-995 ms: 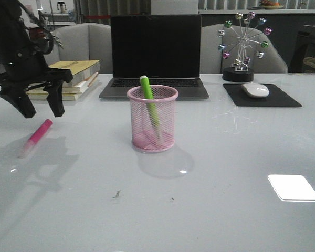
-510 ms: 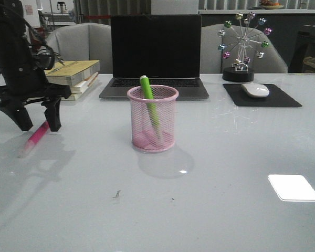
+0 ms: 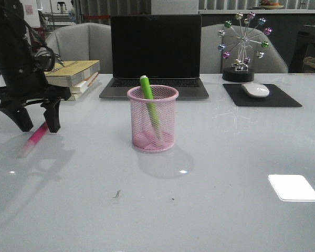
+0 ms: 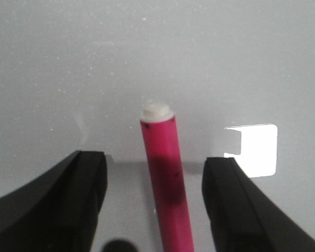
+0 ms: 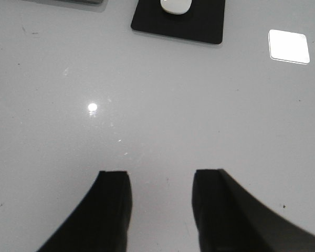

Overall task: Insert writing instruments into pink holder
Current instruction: 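Lift the pink highlighter upright with the left gripper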

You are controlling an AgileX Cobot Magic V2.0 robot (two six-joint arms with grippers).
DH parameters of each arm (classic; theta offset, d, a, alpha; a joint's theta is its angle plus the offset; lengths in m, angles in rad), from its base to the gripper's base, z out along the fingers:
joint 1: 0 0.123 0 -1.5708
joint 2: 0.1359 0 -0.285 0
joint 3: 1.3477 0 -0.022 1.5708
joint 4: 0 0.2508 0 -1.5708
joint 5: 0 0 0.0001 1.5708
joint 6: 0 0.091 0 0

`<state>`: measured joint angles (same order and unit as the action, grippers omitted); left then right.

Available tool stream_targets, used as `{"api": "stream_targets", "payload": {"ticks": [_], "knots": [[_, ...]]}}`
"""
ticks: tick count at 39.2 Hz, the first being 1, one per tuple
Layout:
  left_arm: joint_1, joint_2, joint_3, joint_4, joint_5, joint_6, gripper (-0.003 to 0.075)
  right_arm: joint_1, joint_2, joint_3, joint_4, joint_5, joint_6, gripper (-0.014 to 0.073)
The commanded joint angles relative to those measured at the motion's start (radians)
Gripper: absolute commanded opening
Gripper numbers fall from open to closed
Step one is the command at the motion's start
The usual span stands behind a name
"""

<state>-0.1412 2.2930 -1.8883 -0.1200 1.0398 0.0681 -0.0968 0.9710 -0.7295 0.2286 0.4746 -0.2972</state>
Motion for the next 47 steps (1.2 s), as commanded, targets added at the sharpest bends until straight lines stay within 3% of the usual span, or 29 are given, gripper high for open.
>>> {"api": "stream_targets", "payload": {"ticks": [1, 19, 33, 47], "knots": [[-0.005, -0.059, -0.029, -0.007, -0.007, 0.0, 0.0384, -0.009, -0.017, -0.03, 0.0, -0.069, -0.01, 0.0405], [-0.005, -0.023, -0.029, -0.006, 0.052, 0.0, 0.0096, -0.009, -0.017, -0.03, 0.0, -0.069, -0.01, 0.0405], [-0.013, -0.062, -0.081, -0.073, 0.018, 0.0, 0.0092, -0.009, -0.017, -0.03, 0.0, -0.069, -0.01, 0.0405], [-0.095, -0.253, -0.19, -0.08, -0.204, 0.0, 0.0092, -0.009, -0.017, -0.03, 0.0, -0.069, -0.01, 0.0405]]}}
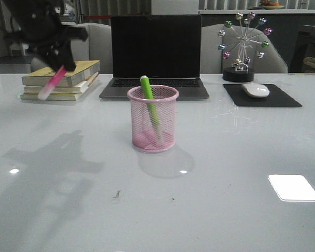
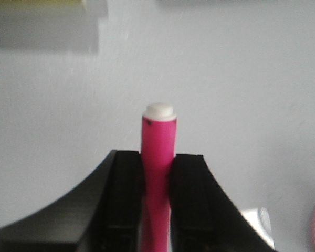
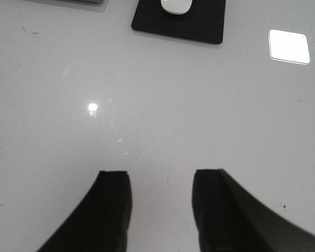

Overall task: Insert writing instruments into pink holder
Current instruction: 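Lift the pink highlighter upright with the left gripper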

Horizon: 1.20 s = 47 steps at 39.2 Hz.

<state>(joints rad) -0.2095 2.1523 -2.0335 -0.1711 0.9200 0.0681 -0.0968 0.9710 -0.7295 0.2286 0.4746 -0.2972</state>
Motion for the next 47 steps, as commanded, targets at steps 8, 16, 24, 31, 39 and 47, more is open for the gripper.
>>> {"api": "stream_targets", "payload": {"ticks": [8, 16, 24, 31, 39, 47], "knots": [[-0.105, -0.186, -0.045, -0.111, -0.255, 0.074, 0.0092, -0.009, -0.017, -0.03, 0.0, -0.069, -0.01, 0.0405], [-0.192, -0.198, -0.045, -0.178, -0.405, 0.083, 0.0092, -0.009, -0.017, -0.03, 0.0, -0.069, -0.01, 0.0405], [-0.294, -0.205, -0.018, -0.178, -0.551, 0.132, 0.0092, -0.009, -0.017, -0.03, 0.0, -0.069, -0.01, 0.0405], [-0.34, -0.21, 0.036, -0.187, -0.679, 0.132, 0.0092, -0.009, -0.017, -0.03, 0.0, -0.069, -0.01, 0.0405], [-0.389, -0.269, 0.204, -0.22, -0.894, 0.132, 0.0092, -0.009, -0.017, -0.03, 0.0, -0.069, -0.01, 0.0405], [-0.43, -0.362, 0.468, -0.222, -1.154, 0.128, 0.0092, -0.009, -0.017, -0.03, 0.0, -0.069, -0.01, 0.0405]]}}
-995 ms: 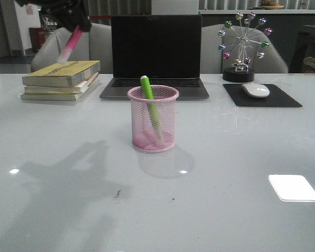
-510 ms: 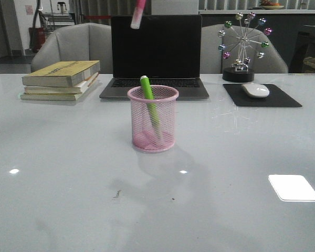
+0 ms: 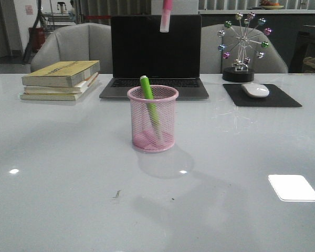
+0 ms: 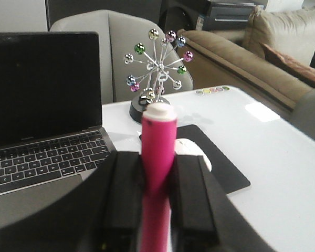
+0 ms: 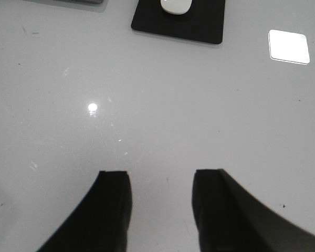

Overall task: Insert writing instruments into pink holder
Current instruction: 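Lift the pink highlighter upright with the left gripper, then carry the pink highlighter over the holder with the left gripper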

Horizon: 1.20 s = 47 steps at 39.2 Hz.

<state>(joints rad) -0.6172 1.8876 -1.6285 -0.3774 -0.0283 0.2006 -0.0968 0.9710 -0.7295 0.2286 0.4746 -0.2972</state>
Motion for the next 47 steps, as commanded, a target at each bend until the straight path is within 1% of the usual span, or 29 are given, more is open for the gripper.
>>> {"api": "stream_targets", "payload": {"ticks": [1, 9, 12, 17, 24, 30, 34, 40, 47], "knots": [[-0.026, -0.102, 0.095, -0.019, -0.231, -0.009, 0.0092, -0.009, -0.017, -0.03, 0.0, -0.069, -0.01, 0.0405], [-0.069, -0.12, 0.281, -0.023, -0.419, -0.07, 0.0092, -0.009, -0.017, -0.03, 0.0, -0.069, -0.01, 0.0405], [-0.084, -0.12, 0.338, -0.023, -0.498, -0.102, 0.0092, -0.009, -0.017, -0.03, 0.0, -0.069, -0.01, 0.0405], [-0.1, -0.118, 0.406, -0.021, -0.584, -0.113, 0.0092, -0.009, -0.017, -0.03, 0.0, -0.069, -0.01, 0.0405], [-0.101, -0.082, 0.452, -0.021, -0.599, -0.113, 0.0092, -0.009, -0.017, -0.03, 0.0, -0.069, -0.01, 0.0405], [-0.099, -0.042, 0.454, -0.014, -0.599, -0.113, 0.0092, -0.009, -0.017, -0.03, 0.0, -0.069, -0.01, 0.0405], [-0.099, -0.028, 0.454, -0.014, -0.62, -0.113, 0.0092, -0.009, -0.017, -0.03, 0.0, -0.069, -0.01, 0.0405], [-0.099, -0.018, 0.454, -0.014, -0.696, -0.113, 0.0092, -0.009, -0.017, -0.03, 0.0, -0.069, -0.01, 0.0405], [-0.099, -0.018, 0.454, -0.014, -0.692, -0.113, 0.0094, -0.009, -0.017, -0.03, 0.0, -0.069, -0.01, 0.0405]]}}
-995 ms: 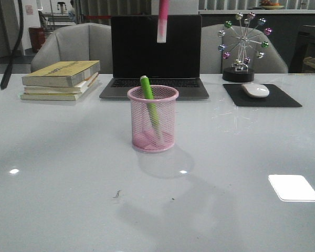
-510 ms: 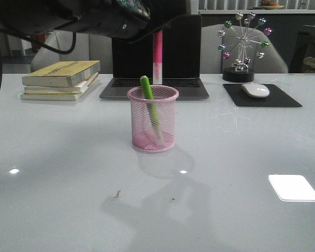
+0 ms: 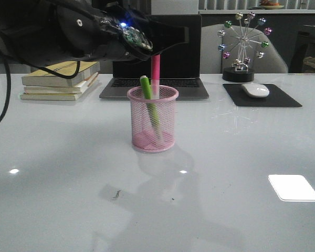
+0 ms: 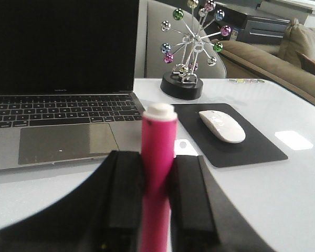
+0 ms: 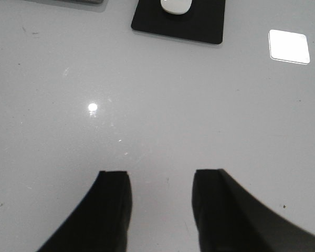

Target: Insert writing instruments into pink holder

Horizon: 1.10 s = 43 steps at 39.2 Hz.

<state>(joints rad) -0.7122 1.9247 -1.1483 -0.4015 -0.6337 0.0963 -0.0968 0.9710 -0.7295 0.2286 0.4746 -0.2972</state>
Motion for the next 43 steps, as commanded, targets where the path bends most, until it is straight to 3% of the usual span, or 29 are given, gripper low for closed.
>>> {"api": "stream_targets", "payload": {"ticks": [1, 6, 12, 14, 23, 28, 32, 43], "knots": [[-0.004, -0.056, -0.026, 0.01, -0.085, -0.009, 0.0094, -0.009, -0.017, -0.03, 0.0, -0.069, -0.01, 0.0405], [-0.006, -0.056, -0.025, 0.01, -0.068, -0.009, 0.0169, -0.009, -0.017, -0.03, 0.0, -0.069, -0.01, 0.0405], [-0.006, -0.056, -0.025, 0.01, -0.049, -0.009, 0.038, -0.009, -0.017, -0.03, 0.0, -0.069, -0.01, 0.0405], [-0.006, -0.056, -0.025, 0.01, -0.034, -0.009, 0.0416, -0.009, -0.017, -0.03, 0.0, -0.069, -0.01, 0.0405], [-0.006, -0.081, -0.025, 0.012, -0.01, 0.003, 0.0414, -0.009, -0.017, -0.03, 0.0, -0.069, -0.01, 0.0405], [0.009, -0.147, -0.025, 0.012, 0.021, 0.119, 0.0414, -0.009, -0.017, -0.03, 0.0, -0.069, -0.01, 0.0405], [0.034, -0.224, -0.025, 0.008, 0.041, 0.226, 0.0414, -0.009, -0.017, -0.03, 0.0, -0.069, -0.01, 0.0405], [0.145, -0.452, -0.025, 0.003, 0.196, 0.262, 0.0413, -0.009, -0.017, -0.03, 0.0, -0.069, -0.01, 0.0405]]}}
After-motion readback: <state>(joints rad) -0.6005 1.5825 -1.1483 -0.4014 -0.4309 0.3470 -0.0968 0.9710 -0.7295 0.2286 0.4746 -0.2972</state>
